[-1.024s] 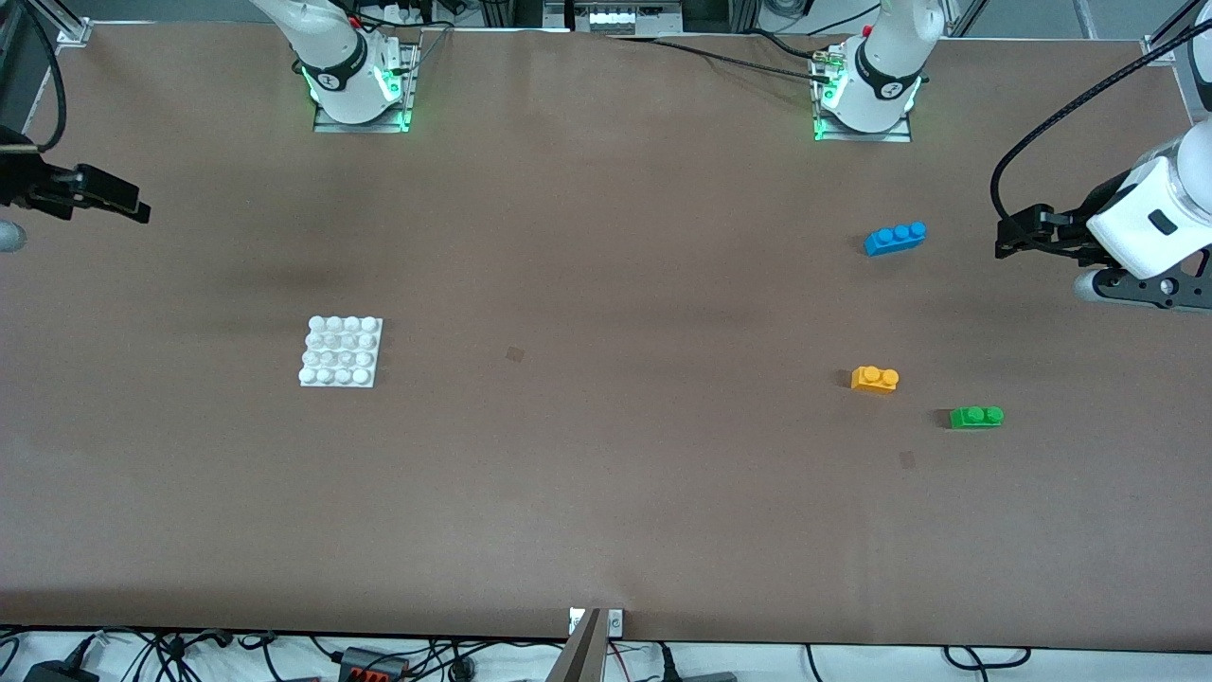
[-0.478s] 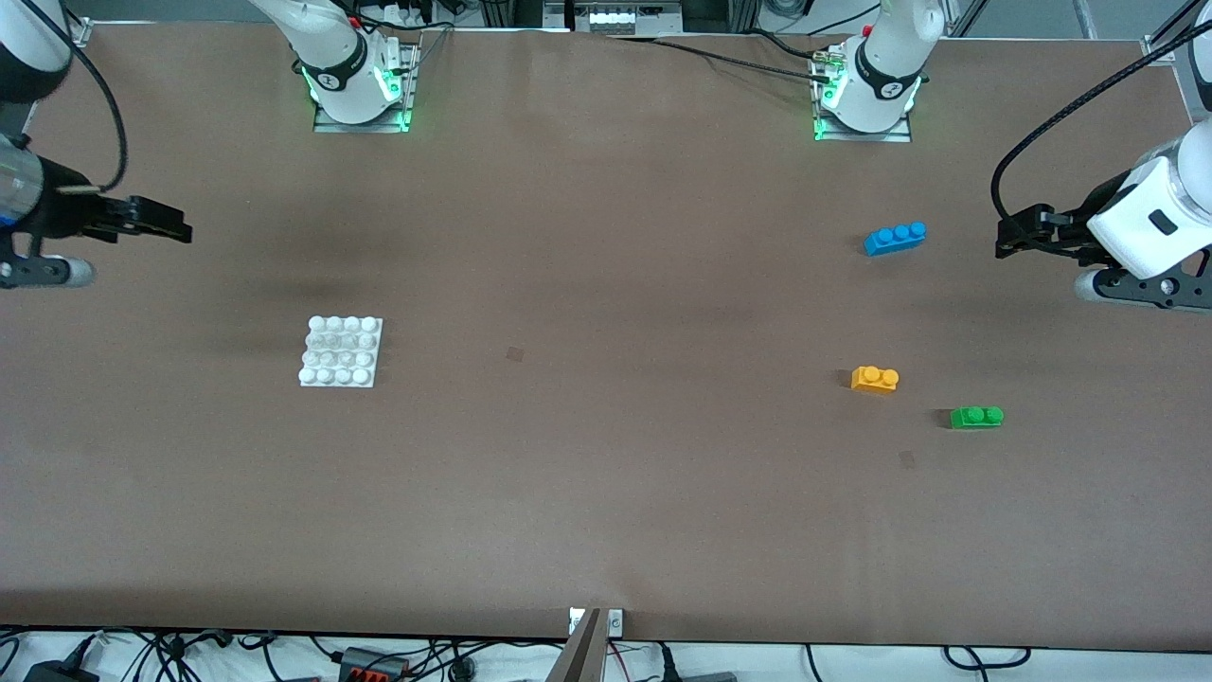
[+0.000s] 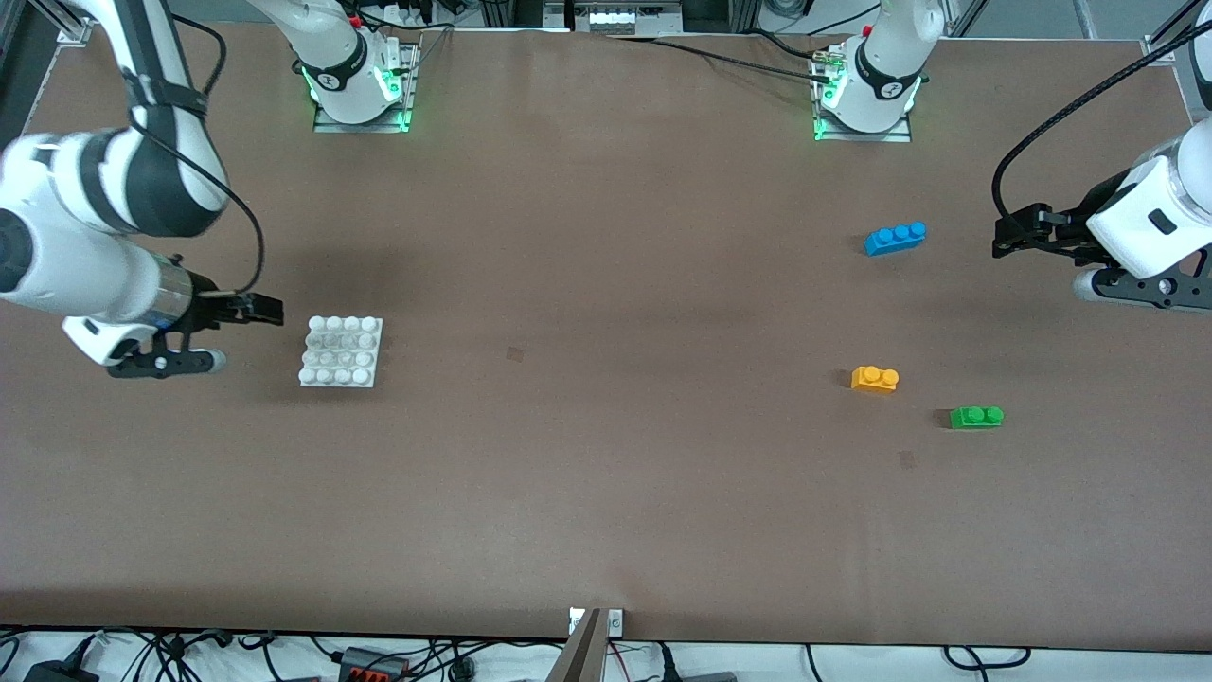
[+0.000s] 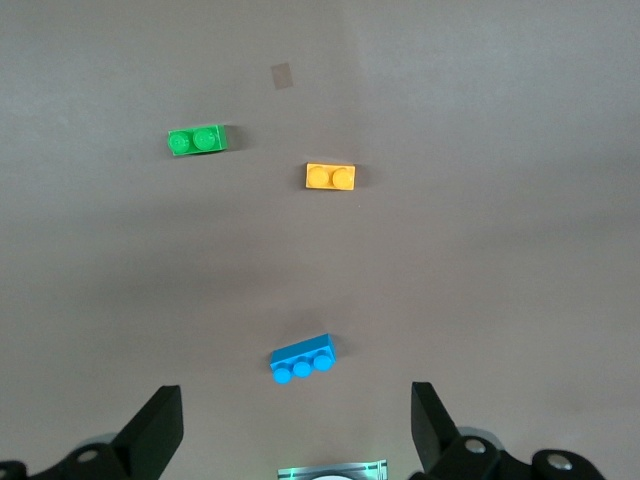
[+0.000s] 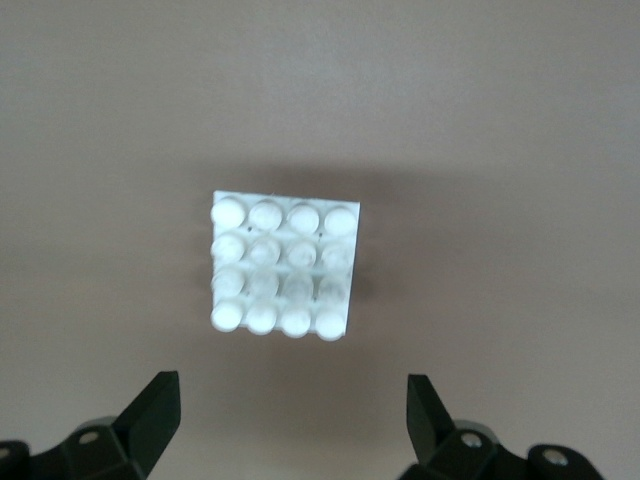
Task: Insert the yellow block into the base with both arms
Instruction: 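Move the right gripper to the white base while the left gripper reaches the yellow brick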
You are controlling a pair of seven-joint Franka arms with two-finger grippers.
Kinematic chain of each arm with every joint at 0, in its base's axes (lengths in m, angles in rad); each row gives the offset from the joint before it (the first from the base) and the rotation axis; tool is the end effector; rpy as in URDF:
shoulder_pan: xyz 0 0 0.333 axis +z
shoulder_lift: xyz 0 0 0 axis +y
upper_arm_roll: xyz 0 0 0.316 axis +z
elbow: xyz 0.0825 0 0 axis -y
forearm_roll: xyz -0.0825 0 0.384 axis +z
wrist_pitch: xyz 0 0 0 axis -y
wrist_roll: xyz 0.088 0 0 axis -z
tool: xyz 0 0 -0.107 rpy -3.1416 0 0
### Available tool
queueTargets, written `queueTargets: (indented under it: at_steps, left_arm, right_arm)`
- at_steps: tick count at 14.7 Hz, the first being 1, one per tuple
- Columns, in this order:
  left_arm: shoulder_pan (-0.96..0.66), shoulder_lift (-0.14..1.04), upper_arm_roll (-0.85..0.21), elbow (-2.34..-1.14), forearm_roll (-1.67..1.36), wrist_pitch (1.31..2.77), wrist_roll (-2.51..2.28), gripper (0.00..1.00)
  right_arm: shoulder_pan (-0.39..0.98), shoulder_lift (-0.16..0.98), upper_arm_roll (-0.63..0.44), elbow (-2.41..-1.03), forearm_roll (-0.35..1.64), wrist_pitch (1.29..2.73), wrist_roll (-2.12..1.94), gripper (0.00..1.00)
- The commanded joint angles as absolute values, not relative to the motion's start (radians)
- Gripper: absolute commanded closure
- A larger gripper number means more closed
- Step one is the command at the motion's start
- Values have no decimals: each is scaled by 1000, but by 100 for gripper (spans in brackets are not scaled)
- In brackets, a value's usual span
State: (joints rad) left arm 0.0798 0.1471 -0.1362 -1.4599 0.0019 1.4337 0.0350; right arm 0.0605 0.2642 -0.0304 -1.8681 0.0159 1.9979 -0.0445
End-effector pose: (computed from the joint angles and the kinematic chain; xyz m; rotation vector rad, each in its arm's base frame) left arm 0.5820 -0.0268 0.5822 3.1105 -0.1425 -0.2686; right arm 0.6037 0.0200 0.3641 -3.1258 -0.1056 0.2102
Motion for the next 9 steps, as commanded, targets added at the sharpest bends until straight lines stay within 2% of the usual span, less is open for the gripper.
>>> queueTargets:
  at_steps: [1,4,9]
  left_arm:
    - [89,133,-138,-1459,-15,1417,54,0]
    - [83,133,-140,-1459,-14,1417,55,0]
    - [86,133,-138,-1459,-14,1404,54,0]
  right_arm:
    - [60,213,-32,-2069,15,2220,-43,0]
    - [61,245,-32,-2209,15,2501,-43,0]
    - [58,297,-32,-2289,17,2683,-41,0]
